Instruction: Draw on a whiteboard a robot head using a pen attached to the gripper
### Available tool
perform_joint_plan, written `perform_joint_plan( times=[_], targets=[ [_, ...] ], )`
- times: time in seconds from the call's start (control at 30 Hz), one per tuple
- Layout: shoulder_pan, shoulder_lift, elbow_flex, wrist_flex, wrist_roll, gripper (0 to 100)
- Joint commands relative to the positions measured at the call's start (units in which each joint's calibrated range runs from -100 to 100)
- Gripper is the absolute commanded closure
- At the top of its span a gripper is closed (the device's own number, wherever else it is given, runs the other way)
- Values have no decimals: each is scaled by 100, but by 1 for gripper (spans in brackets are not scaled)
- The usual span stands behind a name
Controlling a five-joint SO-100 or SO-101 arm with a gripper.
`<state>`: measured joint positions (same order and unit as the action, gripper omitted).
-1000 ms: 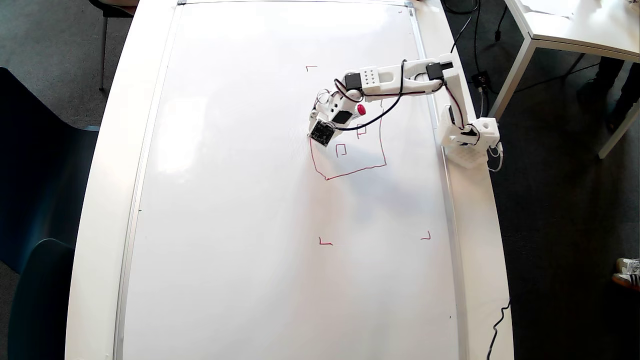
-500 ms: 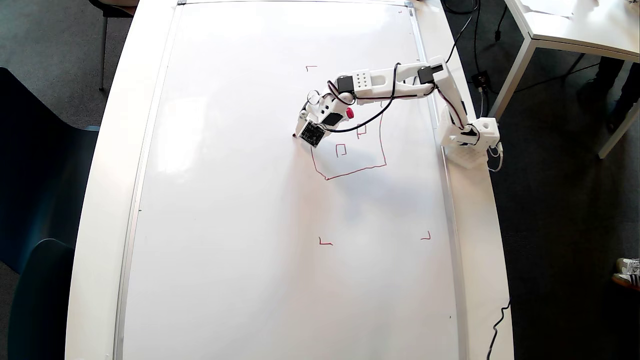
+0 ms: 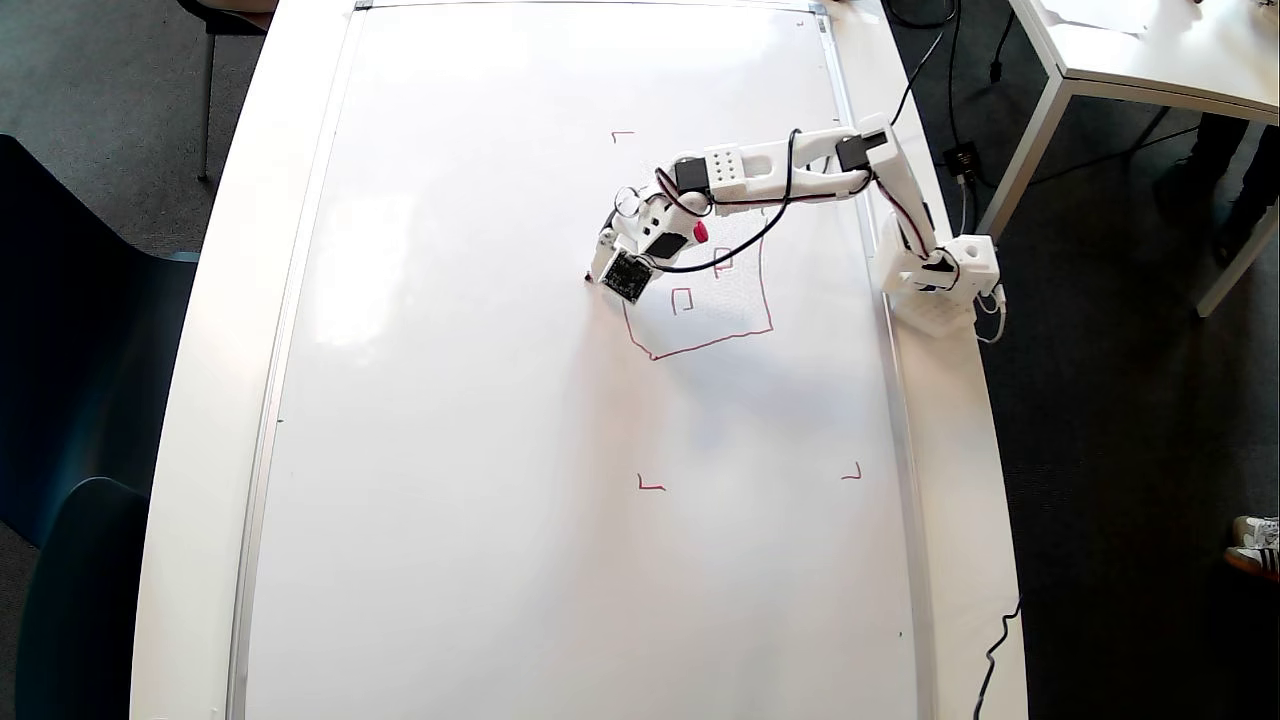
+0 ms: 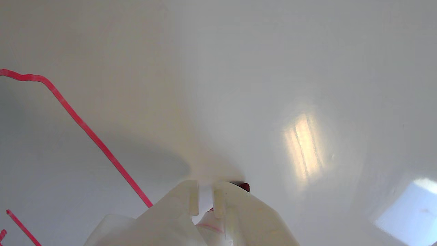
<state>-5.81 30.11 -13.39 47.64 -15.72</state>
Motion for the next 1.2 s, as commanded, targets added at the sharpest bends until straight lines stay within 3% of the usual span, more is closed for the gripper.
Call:
perform_joint_plan(
  times=[0.0,1.17],
  targets=[
    [-115,-81,-64,15,-26,99],
    [157,12,-64,-558,22,99]
  ],
)
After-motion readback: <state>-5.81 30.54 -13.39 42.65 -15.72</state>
